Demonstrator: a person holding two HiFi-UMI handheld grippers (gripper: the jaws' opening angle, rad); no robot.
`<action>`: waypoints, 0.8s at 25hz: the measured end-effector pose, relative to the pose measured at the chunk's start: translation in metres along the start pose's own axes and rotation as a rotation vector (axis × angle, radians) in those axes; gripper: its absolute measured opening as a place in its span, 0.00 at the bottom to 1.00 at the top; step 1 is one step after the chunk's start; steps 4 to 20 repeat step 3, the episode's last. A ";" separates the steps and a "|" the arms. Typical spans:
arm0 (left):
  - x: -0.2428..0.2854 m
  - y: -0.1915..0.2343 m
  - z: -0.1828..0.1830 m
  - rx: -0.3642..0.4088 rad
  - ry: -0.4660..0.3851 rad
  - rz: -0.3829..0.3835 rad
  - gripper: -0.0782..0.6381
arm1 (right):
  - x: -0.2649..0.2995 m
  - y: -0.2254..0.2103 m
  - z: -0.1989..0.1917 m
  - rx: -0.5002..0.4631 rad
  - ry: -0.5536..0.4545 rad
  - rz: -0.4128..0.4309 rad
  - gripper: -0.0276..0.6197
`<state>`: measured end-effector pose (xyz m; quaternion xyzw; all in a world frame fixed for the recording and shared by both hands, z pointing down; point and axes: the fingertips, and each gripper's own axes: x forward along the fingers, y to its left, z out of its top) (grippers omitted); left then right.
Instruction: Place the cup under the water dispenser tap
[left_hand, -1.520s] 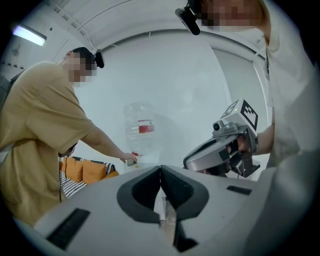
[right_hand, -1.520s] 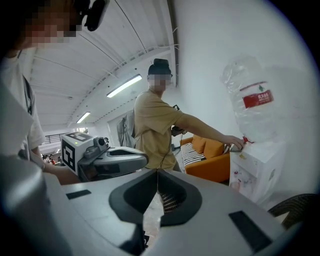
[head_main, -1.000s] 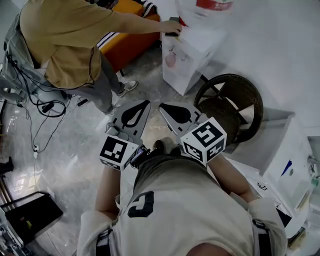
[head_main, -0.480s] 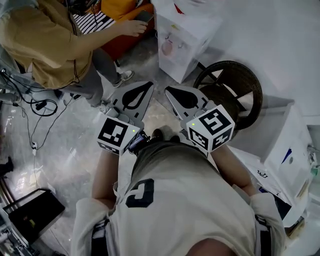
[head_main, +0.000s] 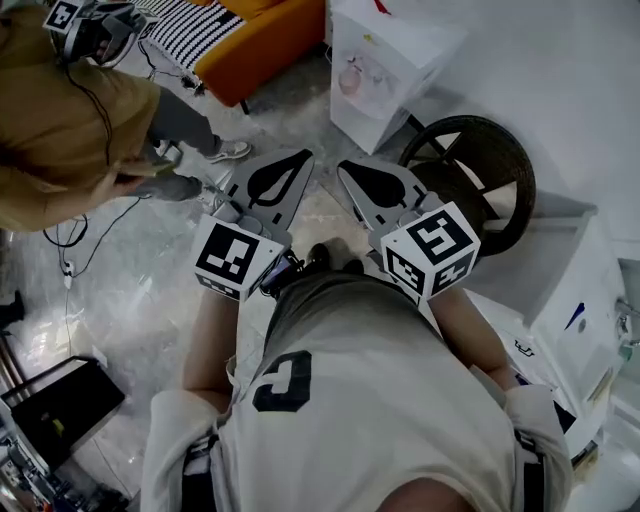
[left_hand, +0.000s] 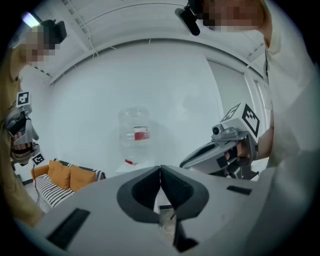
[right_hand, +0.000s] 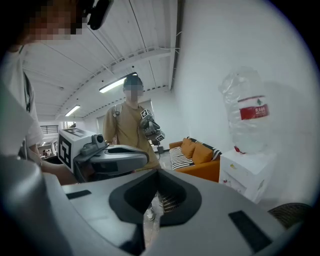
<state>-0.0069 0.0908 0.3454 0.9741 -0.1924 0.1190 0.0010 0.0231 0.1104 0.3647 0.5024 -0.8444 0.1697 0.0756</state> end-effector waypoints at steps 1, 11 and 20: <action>-0.003 0.000 -0.003 -0.006 0.008 0.003 0.19 | 0.001 0.003 -0.002 0.002 0.006 0.005 0.09; -0.008 -0.001 -0.010 -0.018 0.029 0.008 0.19 | 0.004 0.009 -0.007 0.008 0.016 0.017 0.09; -0.008 -0.001 -0.010 -0.018 0.029 0.008 0.19 | 0.004 0.009 -0.007 0.008 0.016 0.017 0.09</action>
